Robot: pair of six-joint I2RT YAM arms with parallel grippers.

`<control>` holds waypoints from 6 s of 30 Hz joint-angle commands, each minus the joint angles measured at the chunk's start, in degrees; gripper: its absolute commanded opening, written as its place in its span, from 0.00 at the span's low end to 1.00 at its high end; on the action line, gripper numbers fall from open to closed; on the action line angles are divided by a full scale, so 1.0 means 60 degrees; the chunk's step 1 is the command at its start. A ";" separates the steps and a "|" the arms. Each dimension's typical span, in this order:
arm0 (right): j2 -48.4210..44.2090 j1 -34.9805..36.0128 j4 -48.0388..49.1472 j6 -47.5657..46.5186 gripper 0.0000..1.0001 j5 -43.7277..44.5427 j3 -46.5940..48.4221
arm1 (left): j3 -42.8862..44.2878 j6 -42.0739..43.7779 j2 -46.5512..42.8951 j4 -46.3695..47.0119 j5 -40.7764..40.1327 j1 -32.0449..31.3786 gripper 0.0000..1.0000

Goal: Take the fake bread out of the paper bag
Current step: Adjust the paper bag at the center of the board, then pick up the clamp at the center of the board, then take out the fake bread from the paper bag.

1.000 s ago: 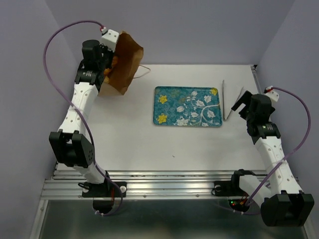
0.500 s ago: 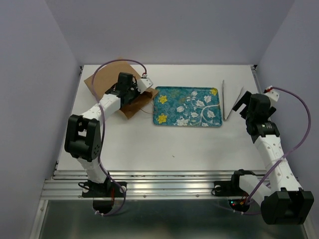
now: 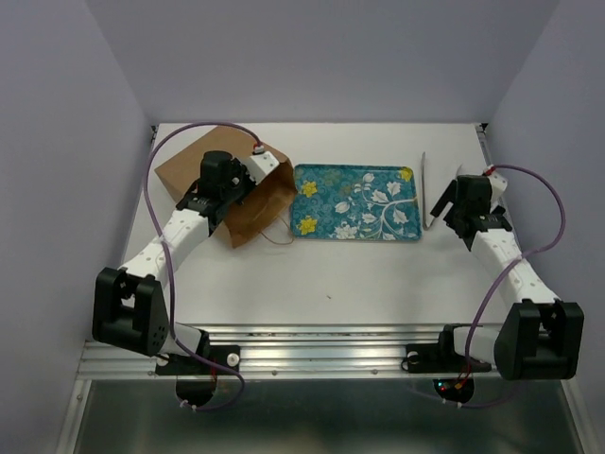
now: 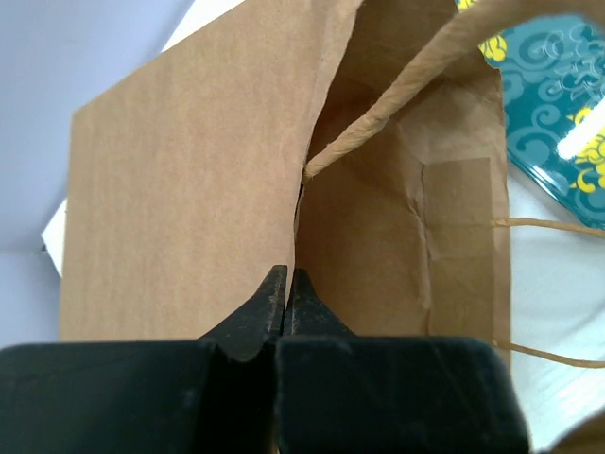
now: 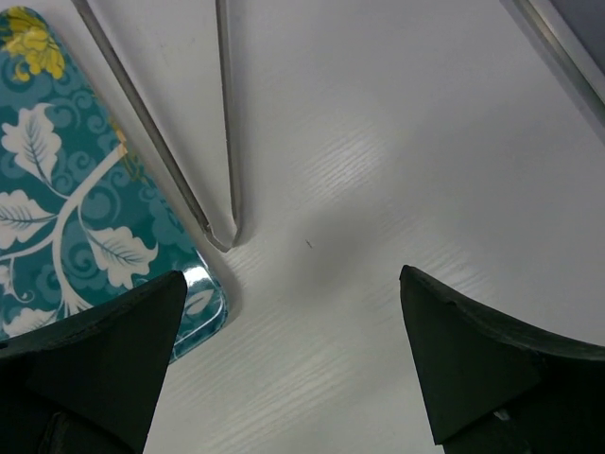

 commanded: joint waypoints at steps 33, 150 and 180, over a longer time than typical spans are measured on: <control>0.5763 -0.0402 0.2395 -0.0883 1.00 -0.1242 0.2905 | -0.2092 -0.0014 -0.2359 0.1196 0.1043 -0.0031 0.00; 0.3664 0.6379 0.2044 0.2792 0.46 -0.7014 0.4453 | 0.0456 -0.4584 -0.0265 0.1534 -0.0275 -0.0661 0.00; 0.7916 0.7538 0.3678 0.6321 0.53 -0.5313 0.7066 | 0.0940 -0.5229 0.0029 0.1036 -0.0335 -0.0837 0.00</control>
